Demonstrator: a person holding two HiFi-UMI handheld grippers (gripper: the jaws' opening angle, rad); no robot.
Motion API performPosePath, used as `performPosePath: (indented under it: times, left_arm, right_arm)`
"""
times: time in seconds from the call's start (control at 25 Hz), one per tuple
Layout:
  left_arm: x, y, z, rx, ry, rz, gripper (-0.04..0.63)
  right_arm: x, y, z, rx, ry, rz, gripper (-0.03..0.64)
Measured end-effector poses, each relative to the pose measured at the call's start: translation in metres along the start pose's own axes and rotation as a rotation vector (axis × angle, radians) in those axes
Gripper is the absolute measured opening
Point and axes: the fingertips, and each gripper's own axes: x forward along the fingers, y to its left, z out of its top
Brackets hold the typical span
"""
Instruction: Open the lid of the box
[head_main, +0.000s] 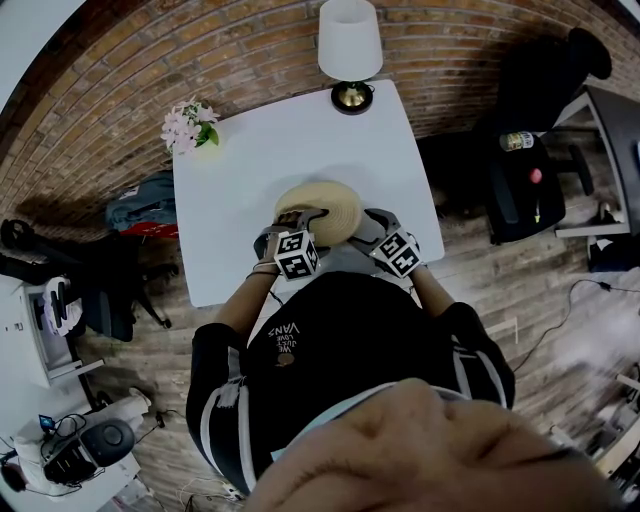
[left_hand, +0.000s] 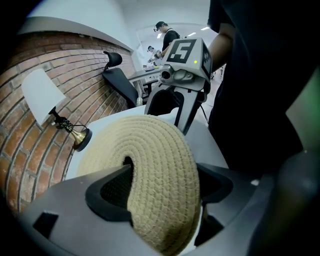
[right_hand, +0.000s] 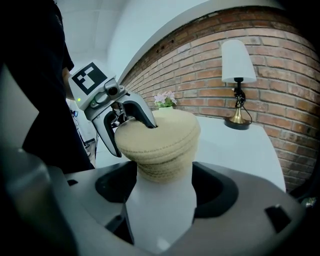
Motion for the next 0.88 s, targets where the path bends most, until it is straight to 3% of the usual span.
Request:
performPosePath:
  times: [0.44, 0.88]
  left_arm:
    - [0.0058, 0.0002, -0.003, 0.019, 0.072, -0.005, 0.37]
    - [-0.0034, 0.0002, 0.0038, -0.026, 0.012, -0.069, 0.367]
  right_arm:
    - [0.0025, -0.0009, -0.0041, 0.045, 0.003, -0.004, 0.316]
    - [0.0047, 0.0003, -0.0056, 0.043, 0.031, 0.001, 0.316]
